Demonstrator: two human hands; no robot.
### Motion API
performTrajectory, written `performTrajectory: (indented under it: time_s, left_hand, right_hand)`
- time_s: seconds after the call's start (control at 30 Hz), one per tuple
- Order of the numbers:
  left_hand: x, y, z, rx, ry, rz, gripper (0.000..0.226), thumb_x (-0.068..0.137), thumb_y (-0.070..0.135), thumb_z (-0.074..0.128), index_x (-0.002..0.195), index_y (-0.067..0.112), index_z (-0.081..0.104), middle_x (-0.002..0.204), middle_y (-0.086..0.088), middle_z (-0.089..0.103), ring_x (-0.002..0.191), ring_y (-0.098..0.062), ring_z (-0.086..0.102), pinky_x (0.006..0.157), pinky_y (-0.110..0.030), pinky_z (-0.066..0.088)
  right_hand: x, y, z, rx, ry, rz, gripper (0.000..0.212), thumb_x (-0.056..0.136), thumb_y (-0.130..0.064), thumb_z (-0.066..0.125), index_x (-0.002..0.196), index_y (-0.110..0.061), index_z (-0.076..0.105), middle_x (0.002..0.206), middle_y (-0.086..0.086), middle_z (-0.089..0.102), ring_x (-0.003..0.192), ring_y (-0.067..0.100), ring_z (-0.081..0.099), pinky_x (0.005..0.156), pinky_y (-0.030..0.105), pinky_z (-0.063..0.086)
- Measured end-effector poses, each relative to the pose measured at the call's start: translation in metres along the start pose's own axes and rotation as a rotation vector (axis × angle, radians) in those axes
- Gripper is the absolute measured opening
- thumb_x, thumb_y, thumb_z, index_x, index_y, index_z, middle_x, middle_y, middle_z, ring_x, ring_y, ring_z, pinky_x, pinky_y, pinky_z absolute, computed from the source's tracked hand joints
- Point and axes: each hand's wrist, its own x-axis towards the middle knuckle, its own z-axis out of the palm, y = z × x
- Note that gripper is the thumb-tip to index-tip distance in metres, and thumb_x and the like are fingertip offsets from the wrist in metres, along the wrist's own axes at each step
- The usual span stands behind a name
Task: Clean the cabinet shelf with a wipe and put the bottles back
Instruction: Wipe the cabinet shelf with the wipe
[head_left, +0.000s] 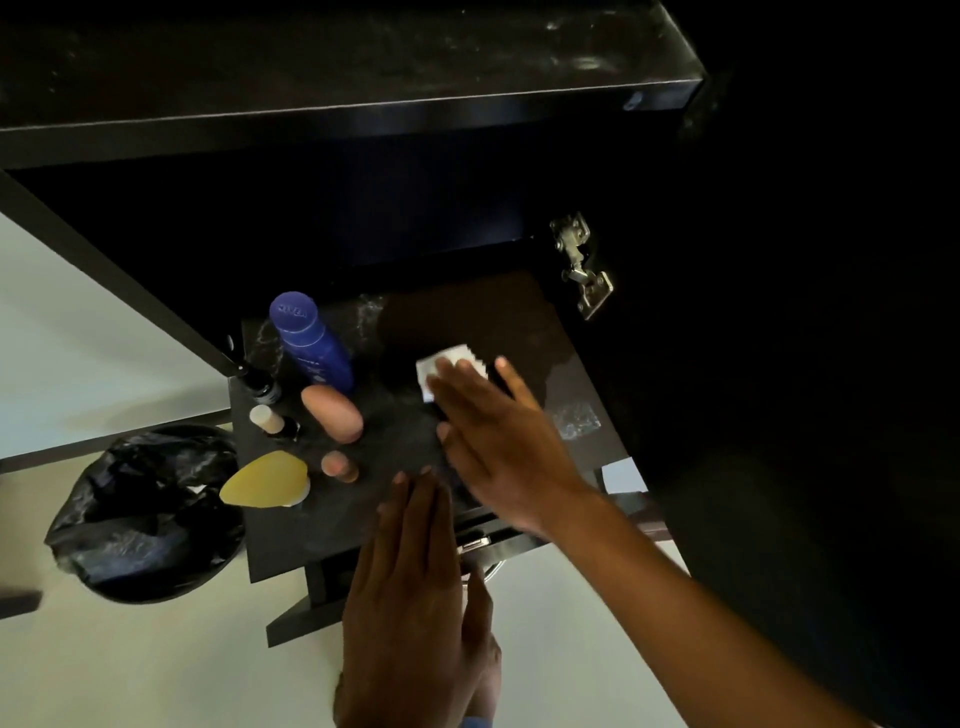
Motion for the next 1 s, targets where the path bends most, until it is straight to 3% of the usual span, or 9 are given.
performTrajectory:
  time_s: [0.1,0.2,0.3,0.4,0.57,0.73,0.87,1.0]
  left_hand:
    - [-0.009,-0.008,0.008,0.025,-0.006,0.009,0.096,0.058,0.034,0.094,0.142,0.003,0.062,0.153,-0.015,0.057,0.141,-0.037,0.053,0.112,-0.049,0.046]
    - [-0.014,-0.014,0.016,0.064,-0.014,-0.016,0.09,0.054,0.033,0.097,0.135,0.005,0.069,0.144,-0.016,0.064,0.127,-0.04,0.063,0.103,-0.051,0.05]
    - [-0.016,-0.014,0.018,0.083,-0.047,-0.024,0.094,0.053,0.035,0.097,0.137,0.005,0.068,0.14,-0.016,0.066,0.124,-0.039,0.061,0.103,-0.051,0.049]
    - [-0.016,-0.012,0.017,0.081,-0.073,-0.036,0.099,0.051,0.036,0.097,0.14,0.006,0.065,0.14,-0.014,0.065,0.126,-0.037,0.058,0.104,-0.051,0.047]
    - [-0.014,-0.014,0.014,0.11,-0.059,-0.014,0.1,0.045,0.034,0.1,0.135,0.004,0.069,0.137,-0.016,0.069,0.119,-0.041,0.068,0.097,-0.053,0.054]
    - [-0.016,-0.015,0.017,0.098,-0.003,0.015,0.094,0.049,0.025,0.096,0.136,0.002,0.067,0.138,-0.017,0.068,0.12,-0.041,0.067,0.103,-0.05,0.046]
    - [-0.018,-0.017,0.017,0.078,0.023,0.022,0.094,0.054,0.025,0.093,0.14,0.002,0.064,0.141,-0.017,0.066,0.127,-0.035,0.054,0.106,-0.048,0.039]
    - [-0.018,-0.016,0.016,0.082,0.015,0.035,0.094,0.056,0.026,0.094,0.142,0.002,0.062,0.143,-0.018,0.064,0.13,-0.034,0.05,0.107,-0.047,0.038]
  right_hand:
    - [-0.065,-0.013,0.002,0.064,-0.032,-0.01,0.053,0.112,-0.038,0.027,0.161,-0.018,0.033,0.171,0.0,0.024,0.16,0.011,0.012,0.131,0.046,0.008]
    - [-0.098,-0.003,0.003,-0.003,-0.051,0.145,0.055,0.112,-0.043,0.019,0.162,-0.023,0.031,0.171,-0.004,0.025,0.159,0.006,0.012,0.131,0.044,0.01]
    - [-0.082,0.023,-0.001,-0.122,-0.003,0.344,0.062,0.11,-0.044,0.014,0.162,-0.016,0.031,0.169,0.004,0.031,0.159,0.013,0.02,0.131,0.044,0.011]
    - [-0.047,0.032,-0.001,-0.13,-0.002,0.437,0.072,0.107,-0.05,0.009,0.163,-0.008,0.022,0.171,0.013,0.021,0.161,0.022,0.013,0.132,0.042,0.007]
    - [-0.064,-0.01,0.003,-0.07,-0.052,0.351,0.072,0.108,-0.052,0.005,0.164,-0.008,0.017,0.172,0.015,0.014,0.161,0.027,0.006,0.131,0.045,0.006]
    - [-0.082,-0.011,0.005,-0.131,-0.056,0.407,0.074,0.109,-0.052,0.011,0.161,-0.002,0.028,0.168,0.021,0.026,0.158,0.033,0.021,0.129,0.049,0.021]
    - [-0.031,0.02,0.004,-0.133,-0.011,0.434,0.079,0.108,-0.056,0.013,0.162,0.001,0.016,0.17,0.025,0.015,0.161,0.034,0.009,0.131,0.047,0.011]
    - [-0.006,0.033,-0.001,-0.155,-0.001,0.418,0.082,0.106,-0.06,0.01,0.162,-0.001,0.017,0.17,0.024,0.016,0.161,0.033,0.01,0.131,0.045,0.01]
